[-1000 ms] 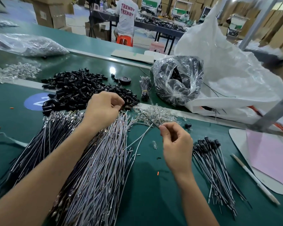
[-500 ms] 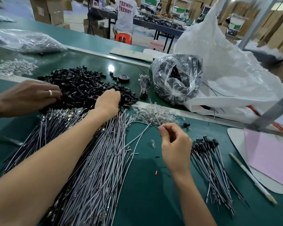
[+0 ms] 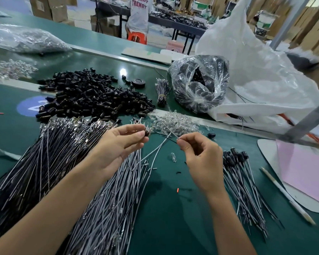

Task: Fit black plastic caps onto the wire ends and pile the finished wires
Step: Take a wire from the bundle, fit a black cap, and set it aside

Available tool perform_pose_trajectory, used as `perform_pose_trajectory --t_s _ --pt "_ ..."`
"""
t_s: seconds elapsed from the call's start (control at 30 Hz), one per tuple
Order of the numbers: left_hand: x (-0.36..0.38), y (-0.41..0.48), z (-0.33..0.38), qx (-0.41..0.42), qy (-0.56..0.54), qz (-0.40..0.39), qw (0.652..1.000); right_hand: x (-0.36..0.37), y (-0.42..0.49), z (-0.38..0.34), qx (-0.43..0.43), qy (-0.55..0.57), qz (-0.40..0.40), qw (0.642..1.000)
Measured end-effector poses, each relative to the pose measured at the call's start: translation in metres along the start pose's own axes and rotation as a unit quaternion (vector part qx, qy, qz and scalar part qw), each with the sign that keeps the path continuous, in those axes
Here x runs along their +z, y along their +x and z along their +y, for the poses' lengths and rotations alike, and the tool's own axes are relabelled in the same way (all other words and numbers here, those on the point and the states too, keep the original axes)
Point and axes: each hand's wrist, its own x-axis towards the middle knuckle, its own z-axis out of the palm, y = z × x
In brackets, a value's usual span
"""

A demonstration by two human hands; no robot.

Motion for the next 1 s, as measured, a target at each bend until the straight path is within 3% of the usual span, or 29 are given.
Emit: perform_pose_trajectory --t_s 0.17,0.37,1.0 --pt "0.001 0.002 -0.004 0.030 0.014 -0.032 0.999 0.000 0.000 -0.002 -0.014 0.009 0.016 1.000" --pt "0.000 0.004 -0.013 0.061 0.092 -0.013 0.994 0.001 -0.001 0.000 0.004 0.023 0.020 1.000" --pt "-0.001 0.004 -0.012 0.048 -0.043 -0.006 0.998 0.003 -0.001 -0.002 0.026 0.080 -0.032 0.996"
